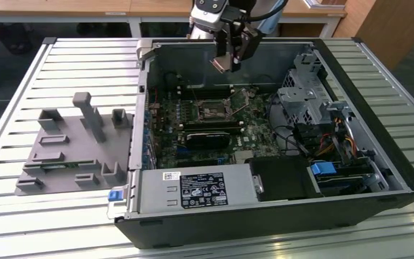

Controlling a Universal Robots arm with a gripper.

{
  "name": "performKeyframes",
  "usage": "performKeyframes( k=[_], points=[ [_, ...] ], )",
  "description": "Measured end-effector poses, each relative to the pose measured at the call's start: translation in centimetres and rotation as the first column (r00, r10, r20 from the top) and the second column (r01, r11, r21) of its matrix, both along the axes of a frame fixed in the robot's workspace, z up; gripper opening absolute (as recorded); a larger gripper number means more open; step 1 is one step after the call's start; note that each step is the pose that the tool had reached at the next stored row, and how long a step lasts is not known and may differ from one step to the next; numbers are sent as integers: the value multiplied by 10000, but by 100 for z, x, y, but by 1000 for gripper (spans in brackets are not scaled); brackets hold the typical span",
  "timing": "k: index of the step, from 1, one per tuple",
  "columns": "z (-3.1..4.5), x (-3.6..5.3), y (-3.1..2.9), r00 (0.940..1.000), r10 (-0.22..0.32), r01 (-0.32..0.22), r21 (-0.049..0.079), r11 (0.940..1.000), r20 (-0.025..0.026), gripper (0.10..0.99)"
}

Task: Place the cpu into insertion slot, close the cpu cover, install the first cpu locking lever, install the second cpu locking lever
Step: 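Place the cpu into insertion slot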

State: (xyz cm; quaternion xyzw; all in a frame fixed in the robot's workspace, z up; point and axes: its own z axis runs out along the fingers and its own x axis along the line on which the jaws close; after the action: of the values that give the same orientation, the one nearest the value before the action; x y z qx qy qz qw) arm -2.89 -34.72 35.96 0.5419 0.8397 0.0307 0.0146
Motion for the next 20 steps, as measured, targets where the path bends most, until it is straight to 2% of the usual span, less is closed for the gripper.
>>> performKeyframes(
  k=[11,20],
  points=[
    [-3,0,5,9954,-956,956,-28,9954,1,537],
    [-6,0,10,9837,-1796,1796,-54,9837,5,537]
  ],
)
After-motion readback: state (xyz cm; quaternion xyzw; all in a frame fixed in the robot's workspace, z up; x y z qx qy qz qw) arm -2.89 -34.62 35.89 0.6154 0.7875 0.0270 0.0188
